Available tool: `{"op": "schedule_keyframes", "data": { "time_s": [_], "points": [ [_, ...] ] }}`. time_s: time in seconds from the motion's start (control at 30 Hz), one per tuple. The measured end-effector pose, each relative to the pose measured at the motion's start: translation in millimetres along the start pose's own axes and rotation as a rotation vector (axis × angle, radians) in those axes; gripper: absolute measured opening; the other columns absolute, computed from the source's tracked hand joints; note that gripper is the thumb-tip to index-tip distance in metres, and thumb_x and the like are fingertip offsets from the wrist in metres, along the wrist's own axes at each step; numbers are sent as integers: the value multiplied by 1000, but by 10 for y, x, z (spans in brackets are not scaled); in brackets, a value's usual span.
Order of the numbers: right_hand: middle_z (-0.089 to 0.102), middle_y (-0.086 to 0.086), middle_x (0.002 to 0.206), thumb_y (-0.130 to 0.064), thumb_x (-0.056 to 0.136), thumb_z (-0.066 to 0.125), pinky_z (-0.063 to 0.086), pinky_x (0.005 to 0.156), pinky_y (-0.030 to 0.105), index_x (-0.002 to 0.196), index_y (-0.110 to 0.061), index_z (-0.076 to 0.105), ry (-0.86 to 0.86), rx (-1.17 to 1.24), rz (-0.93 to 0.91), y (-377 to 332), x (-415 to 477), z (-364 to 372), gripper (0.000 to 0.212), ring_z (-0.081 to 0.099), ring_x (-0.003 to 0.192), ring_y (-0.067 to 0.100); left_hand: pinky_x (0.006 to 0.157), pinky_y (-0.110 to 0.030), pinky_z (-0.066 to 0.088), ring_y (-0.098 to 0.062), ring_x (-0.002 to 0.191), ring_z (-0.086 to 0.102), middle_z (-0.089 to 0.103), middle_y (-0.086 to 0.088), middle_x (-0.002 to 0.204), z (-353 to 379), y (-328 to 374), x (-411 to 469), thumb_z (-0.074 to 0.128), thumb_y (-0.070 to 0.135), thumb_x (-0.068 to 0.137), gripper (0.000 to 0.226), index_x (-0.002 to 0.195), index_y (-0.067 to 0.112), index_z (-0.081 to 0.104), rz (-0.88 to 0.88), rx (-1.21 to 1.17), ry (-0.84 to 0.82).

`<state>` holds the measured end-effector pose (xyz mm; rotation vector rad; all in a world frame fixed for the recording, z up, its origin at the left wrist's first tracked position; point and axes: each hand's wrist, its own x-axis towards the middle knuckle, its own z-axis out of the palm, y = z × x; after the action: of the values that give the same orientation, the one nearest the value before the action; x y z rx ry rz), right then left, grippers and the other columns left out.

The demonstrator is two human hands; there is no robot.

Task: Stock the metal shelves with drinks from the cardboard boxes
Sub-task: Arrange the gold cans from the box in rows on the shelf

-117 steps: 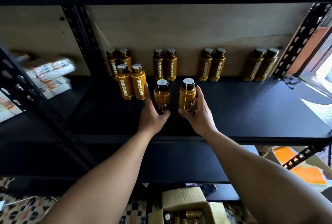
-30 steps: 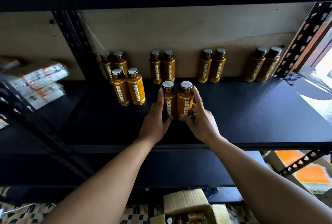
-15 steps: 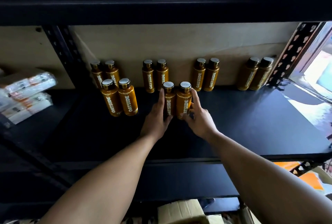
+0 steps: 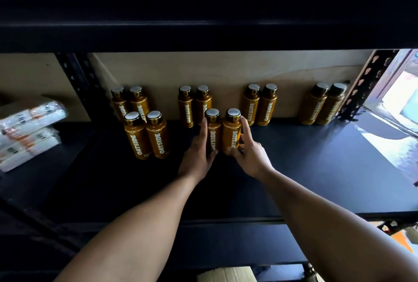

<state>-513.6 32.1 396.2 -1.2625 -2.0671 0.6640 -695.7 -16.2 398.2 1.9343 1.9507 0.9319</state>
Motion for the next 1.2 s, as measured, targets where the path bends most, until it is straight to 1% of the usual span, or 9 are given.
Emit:
{"op": "schedule_keyframes", "data": {
  "time_s": [0.2, 0.33, 0.4, 0.53, 0.67, 0.83, 1.0, 1.1, 1.2],
  "points": [
    [66, 2, 136, -29, 100, 65, 59, 89, 51, 139, -71, -25, -11, -19, 1, -23, -4, -10, 107, 72, 101, 24, 112, -53, 41, -26, 147, 36, 16, 0, 168, 16, -26, 1, 58, 37, 101, 99, 143, 53, -30, 2, -23, 1],
    [64, 1, 140, -34, 100, 64, 59, 87, 48, 142, -67, -27, 6, -32, 3, -50, -49, 1, 106, 72, 99, 23, 112, -53, 40, -27, 147, 35, 15, 0, 169, 18, -25, -22, 55, 39, 102, 95, 139, 57, -31, 0, -52, 1],
    [62, 0, 142, -36, 101, 63, 58, 89, 45, 144, -63, -29, 17, -47, 12, -53, -88, 26, 105, 71, 105, 24, 112, -54, 39, -28, 148, 35, 14, 0, 169, 18, -25, -16, 55, 39, 102, 96, 135, 61, -33, -5, -60, -6],
    [52, -1, 154, -40, 102, 61, 52, 99, 43, 147, -57, -30, 20, -69, 36, -55, -132, 57, 103, 64, 123, 26, 112, -54, 37, -28, 148, 34, 14, -2, 168, 14, -22, -7, 57, 39, 101, 103, 128, 68, -38, -14, -60, -10],
    [55, -1, 151, -42, 102, 60, 51, 97, 41, 148, -56, -29, 20, -76, 58, -53, -118, 59, 102, 64, 123, 26, 113, -52, 36, -27, 149, 32, 14, -1, 169, 20, -33, 3, 59, 37, 100, 103, 130, 66, -36, -15, -70, -12],
    [60, 0, 146, -43, 102, 58, 51, 93, 41, 149, -55, -28, 11, -82, 81, -50, -117, 66, 99, 66, 118, 26, 113, -54, 38, -27, 147, 36, 15, 1, 169, 23, -36, 11, 58, 37, 100, 104, 128, 68, -37, -27, -71, -15],
    [58, 1, 148, -44, 103, 57, 52, 94, 42, 144, -60, -33, 10, -83, 73, -32, -113, 73, 101, 66, 119, 27, 113, -55, 38, -28, 147, 36, 13, 1, 169, 19, -39, 14, 58, 37, 100, 102, 130, 65, -36, -23, -76, -19],
    [59, 2, 147, -43, 103, 57, 50, 93, 39, 148, -56, -30, 4, -86, 92, -31, -116, 65, 98, 65, 119, 27, 113, -54, 38, -27, 146, 37, 17, 0, 168, 9, -38, 6, 60, 36, 100, 104, 130, 67, -35, -20, -88, -15],
    [56, 2, 149, -44, 103, 57, 50, 96, 41, 149, -56, -29, 5, -83, 88, -33, -117, 58, 98, 63, 123, 27, 112, -54, 38, -28, 146, 38, 17, -1, 168, 3, -38, 1, 60, 36, 100, 102, 133, 64, -32, -24, -89, -19]
  ]
}}
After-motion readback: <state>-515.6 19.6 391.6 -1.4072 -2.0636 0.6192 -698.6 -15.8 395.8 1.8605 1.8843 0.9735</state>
